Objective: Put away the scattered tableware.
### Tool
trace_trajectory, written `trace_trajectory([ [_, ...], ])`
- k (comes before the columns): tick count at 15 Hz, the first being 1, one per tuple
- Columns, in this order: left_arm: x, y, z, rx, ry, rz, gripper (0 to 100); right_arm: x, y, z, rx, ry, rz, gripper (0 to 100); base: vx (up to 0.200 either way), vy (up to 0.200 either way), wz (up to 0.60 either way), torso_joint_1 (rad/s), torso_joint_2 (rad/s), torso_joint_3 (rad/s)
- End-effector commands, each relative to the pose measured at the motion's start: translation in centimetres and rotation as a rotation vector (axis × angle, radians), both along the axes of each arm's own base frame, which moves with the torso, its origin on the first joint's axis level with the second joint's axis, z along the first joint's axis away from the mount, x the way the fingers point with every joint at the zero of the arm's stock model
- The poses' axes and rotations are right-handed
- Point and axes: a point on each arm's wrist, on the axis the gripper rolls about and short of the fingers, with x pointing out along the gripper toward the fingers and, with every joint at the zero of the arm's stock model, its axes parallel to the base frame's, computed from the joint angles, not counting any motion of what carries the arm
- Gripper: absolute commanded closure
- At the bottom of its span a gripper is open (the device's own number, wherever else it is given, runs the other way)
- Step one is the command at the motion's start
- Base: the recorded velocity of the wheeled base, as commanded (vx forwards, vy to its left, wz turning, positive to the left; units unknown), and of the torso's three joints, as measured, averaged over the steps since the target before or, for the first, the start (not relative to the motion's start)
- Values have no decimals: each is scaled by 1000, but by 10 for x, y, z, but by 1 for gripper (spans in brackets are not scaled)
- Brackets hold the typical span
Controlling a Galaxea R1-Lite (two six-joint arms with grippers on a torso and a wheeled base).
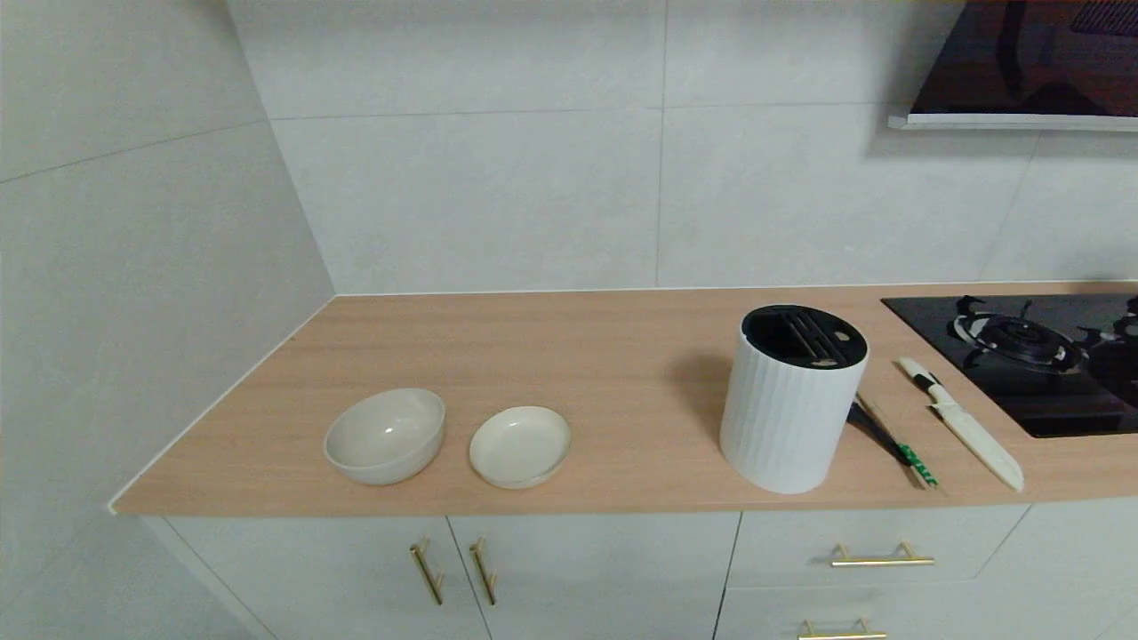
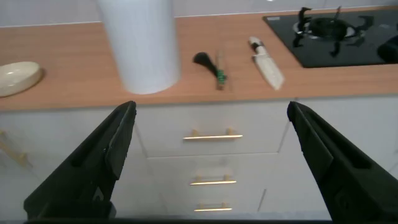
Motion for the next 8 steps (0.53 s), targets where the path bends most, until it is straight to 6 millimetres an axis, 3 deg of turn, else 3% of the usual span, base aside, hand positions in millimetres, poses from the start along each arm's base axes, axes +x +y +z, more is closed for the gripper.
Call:
trace_trajectory([
  [1,0,0,0,0,2,0,0,0,0,0,0,1,0,0,0,200,0,2,-2,-2],
  [8,0,0,0,0,1,0,0,0,0,0,0,1,0,0,0,200,0,4,2,2],
])
